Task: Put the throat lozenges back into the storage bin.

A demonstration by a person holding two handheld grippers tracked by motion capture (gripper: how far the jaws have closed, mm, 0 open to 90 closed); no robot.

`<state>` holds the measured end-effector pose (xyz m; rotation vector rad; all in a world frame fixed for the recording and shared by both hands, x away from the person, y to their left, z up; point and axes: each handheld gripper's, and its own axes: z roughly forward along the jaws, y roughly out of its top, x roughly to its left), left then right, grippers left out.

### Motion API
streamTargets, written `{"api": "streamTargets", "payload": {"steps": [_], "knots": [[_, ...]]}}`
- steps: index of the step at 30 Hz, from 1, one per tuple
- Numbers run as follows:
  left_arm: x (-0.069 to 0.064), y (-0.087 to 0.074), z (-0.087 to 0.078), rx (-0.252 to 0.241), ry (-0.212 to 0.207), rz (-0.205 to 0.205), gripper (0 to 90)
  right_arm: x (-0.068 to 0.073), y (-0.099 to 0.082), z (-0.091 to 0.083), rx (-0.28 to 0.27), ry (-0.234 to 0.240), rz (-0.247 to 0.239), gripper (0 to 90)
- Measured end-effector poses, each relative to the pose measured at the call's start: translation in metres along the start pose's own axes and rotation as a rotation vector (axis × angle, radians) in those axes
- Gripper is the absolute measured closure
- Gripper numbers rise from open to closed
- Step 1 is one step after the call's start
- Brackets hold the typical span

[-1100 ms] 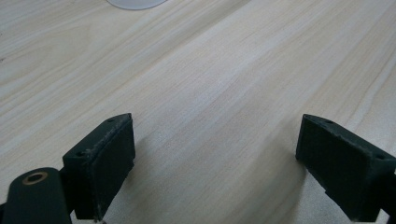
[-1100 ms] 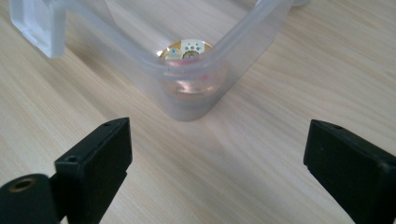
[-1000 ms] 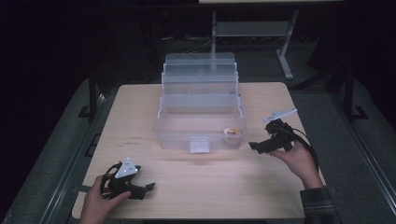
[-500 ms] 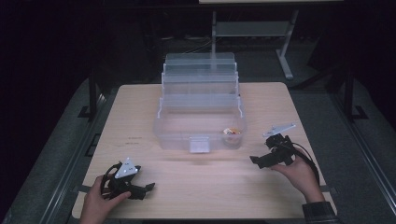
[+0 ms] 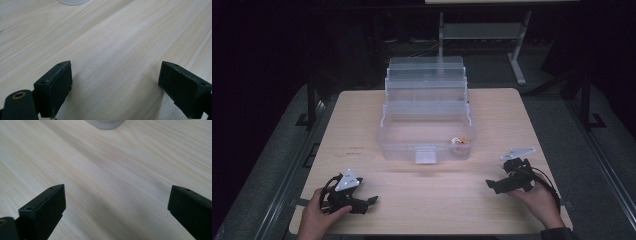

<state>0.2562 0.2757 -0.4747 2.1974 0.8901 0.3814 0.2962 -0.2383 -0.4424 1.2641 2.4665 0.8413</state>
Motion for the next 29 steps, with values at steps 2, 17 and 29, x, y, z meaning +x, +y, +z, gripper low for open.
{"api": "streamTargets", "payload": {"steps": [2,17,29], "knots": [[0.000,0.000,0.000,0.003,0.000,0.002,11.0,0.000,-0.006,0.000,-0.006,0.000,0.007,1.2],[0.000,-0.001,-0.001,0.004,0.003,0.003,11.1,-0.006,-0.047,0.002,-0.019,-0.043,0.074,0.0],[-0.001,-0.001,-0.001,0.003,0.005,-0.001,11.1,-0.004,-0.051,0.004,-0.037,-0.062,0.057,0.0]]}}
